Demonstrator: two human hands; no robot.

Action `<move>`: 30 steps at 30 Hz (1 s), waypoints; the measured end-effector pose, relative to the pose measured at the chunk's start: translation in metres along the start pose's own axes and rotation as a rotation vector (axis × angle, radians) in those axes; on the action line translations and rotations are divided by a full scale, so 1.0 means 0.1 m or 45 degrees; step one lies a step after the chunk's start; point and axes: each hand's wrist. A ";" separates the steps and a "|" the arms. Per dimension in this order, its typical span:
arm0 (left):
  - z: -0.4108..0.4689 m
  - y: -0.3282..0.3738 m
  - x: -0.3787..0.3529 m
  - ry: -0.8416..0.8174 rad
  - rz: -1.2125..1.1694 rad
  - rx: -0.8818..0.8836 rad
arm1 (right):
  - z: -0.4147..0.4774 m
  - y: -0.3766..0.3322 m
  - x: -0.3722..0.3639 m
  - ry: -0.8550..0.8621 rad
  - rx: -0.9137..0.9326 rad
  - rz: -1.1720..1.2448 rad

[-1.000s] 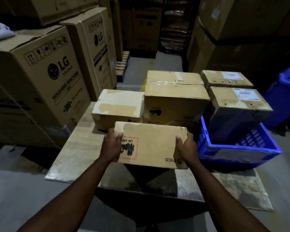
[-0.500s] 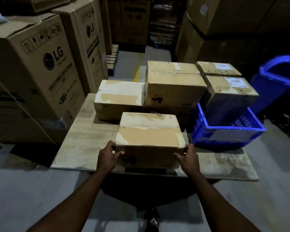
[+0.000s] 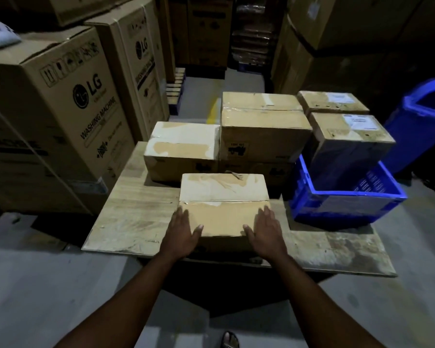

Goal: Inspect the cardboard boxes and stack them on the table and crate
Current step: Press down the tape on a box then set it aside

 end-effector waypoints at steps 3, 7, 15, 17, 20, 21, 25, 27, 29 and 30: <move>0.15 0.17 -0.06 -0.235 0.298 -0.111 | 0.18 -0.11 0.00 -0.147 0.156 -0.179; 0.14 0.23 -0.21 -0.194 0.466 -0.102 | 0.21 -0.08 -0.21 -0.192 0.191 -0.255; 0.34 0.23 -0.19 -0.055 0.441 -0.077 | 0.45 -0.17 -0.16 -0.126 0.279 -0.249; 0.46 0.18 -0.14 -0.012 0.428 -0.057 | 0.60 -0.11 -0.08 -0.111 0.219 -0.249; 0.57 0.04 -0.09 -0.013 0.383 0.022 | 0.69 0.09 -0.04 -0.111 0.151 -0.266; 0.59 0.00 -0.08 -0.031 0.363 0.028 | 0.69 0.12 -0.05 -0.104 0.160 -0.276; 0.60 -0.07 -0.13 -0.034 0.312 0.007 | 0.66 0.11 -0.09 -0.064 0.160 -0.305; 0.64 -0.10 -0.11 -0.022 0.224 0.027 | 0.72 0.06 -0.06 -0.105 0.134 -0.289; 0.69 -0.13 -0.07 0.011 0.128 0.085 | 0.80 0.01 -0.01 -0.095 0.133 -0.263; 0.72 -0.15 -0.04 0.019 0.106 0.107 | 0.86 -0.03 0.01 -0.073 0.145 -0.257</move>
Point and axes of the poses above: each hand's wrist, its own z-axis towards the middle knuckle, its own x-axis out of the back of the hand, y = z × x
